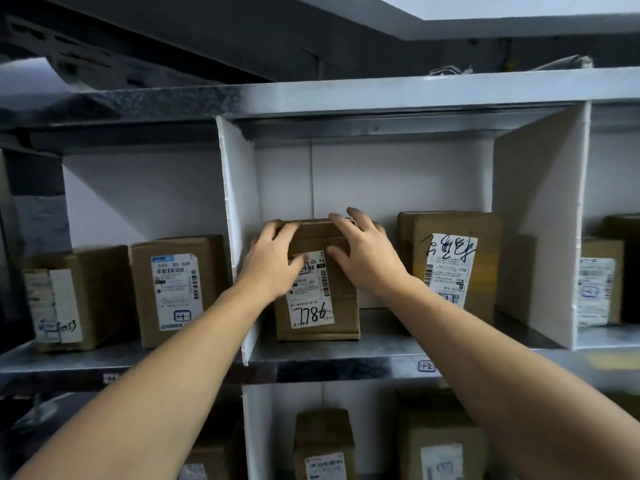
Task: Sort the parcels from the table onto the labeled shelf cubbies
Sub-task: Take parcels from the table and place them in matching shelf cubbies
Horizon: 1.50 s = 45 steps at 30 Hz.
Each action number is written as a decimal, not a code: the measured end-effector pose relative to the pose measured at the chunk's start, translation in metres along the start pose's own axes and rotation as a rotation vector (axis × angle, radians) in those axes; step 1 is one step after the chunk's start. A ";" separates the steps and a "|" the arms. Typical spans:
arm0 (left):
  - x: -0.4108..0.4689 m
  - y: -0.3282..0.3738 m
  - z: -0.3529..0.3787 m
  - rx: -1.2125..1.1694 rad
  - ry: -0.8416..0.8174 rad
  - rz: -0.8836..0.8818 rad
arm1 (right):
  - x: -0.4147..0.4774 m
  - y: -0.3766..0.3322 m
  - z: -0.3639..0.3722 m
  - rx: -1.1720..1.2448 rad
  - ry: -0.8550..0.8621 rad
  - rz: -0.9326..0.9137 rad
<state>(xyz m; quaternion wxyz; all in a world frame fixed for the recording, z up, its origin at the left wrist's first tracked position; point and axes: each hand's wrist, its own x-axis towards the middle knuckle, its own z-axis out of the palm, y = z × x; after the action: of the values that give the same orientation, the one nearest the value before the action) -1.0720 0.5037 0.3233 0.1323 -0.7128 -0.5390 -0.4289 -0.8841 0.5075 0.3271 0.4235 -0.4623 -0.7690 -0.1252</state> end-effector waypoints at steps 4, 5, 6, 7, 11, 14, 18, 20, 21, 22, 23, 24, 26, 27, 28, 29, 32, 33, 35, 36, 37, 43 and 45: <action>0.001 0.003 -0.007 0.099 0.085 0.069 | -0.012 -0.002 -0.028 -0.181 0.084 -0.084; 0.000 0.007 -0.009 0.111 0.108 0.098 | -0.017 0.000 -0.034 -0.245 0.093 -0.110; -0.001 0.013 -0.009 0.105 0.115 0.132 | -0.022 0.005 -0.040 -0.302 0.100 -0.125; -0.001 0.019 -0.009 0.090 0.109 0.173 | -0.026 0.011 -0.047 -0.350 0.107 -0.131; 0.004 0.056 0.000 0.059 0.079 0.313 | -0.039 0.048 -0.076 -0.492 0.117 -0.128; 0.013 0.084 0.014 0.033 0.092 0.375 | -0.043 0.083 -0.099 -0.563 0.116 -0.088; 0.024 0.118 0.039 0.027 0.093 0.392 | -0.044 0.125 -0.122 -0.578 0.097 -0.008; 0.030 0.133 0.053 0.027 0.060 0.382 | -0.044 0.142 -0.128 -0.556 0.063 0.025; 0.033 0.140 0.059 0.029 0.045 0.381 | -0.044 0.150 -0.130 -0.545 0.038 0.030; 0.035 0.146 0.066 0.029 0.034 0.377 | -0.044 0.157 -0.131 -0.532 0.014 0.033; 0.038 0.150 0.072 0.024 0.026 0.368 | -0.043 0.163 -0.131 -0.513 -0.004 0.039; 0.040 0.155 0.077 0.014 0.015 0.350 | -0.043 0.167 -0.132 -0.486 -0.015 0.050; 0.044 0.162 0.087 -0.022 -0.013 0.284 | -0.041 0.176 -0.130 -0.405 -0.018 0.071; 0.046 0.165 0.091 -0.044 -0.028 0.246 | -0.040 0.179 -0.129 -0.353 -0.017 0.071; 0.048 0.168 0.095 -0.063 -0.044 0.214 | -0.039 0.183 -0.127 -0.296 -0.017 0.065; 0.049 0.169 0.099 -0.079 -0.059 0.194 | -0.038 0.186 -0.125 -0.240 -0.017 0.054; 0.047 0.173 0.111 -0.117 -0.067 0.186 | -0.039 0.195 -0.119 -0.085 -0.006 0.043; 0.047 0.174 0.113 -0.129 -0.056 0.184 | -0.039 0.198 -0.118 -0.047 0.004 0.039; 0.046 0.175 0.116 -0.137 -0.033 0.181 | -0.039 0.202 -0.116 -0.002 0.028 0.033; 0.047 0.176 0.117 -0.132 -0.027 0.182 | -0.038 0.203 -0.116 0.002 0.033 0.027; 0.047 0.177 0.118 -0.125 -0.025 0.183 | -0.038 0.205 -0.116 -0.003 0.035 0.020; 0.051 0.193 0.127 -0.104 -0.028 0.164 | -0.032 0.218 -0.125 -0.035 0.035 0.015; 0.052 0.197 0.128 -0.092 -0.033 0.160 | -0.032 0.221 -0.128 -0.031 0.040 0.011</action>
<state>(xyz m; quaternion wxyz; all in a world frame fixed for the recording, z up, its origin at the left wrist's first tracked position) -0.8353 0.5458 0.3402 0.1244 -0.7656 -0.4623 -0.4296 -0.6279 0.5332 0.3364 0.4321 -0.4705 -0.7557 -0.1439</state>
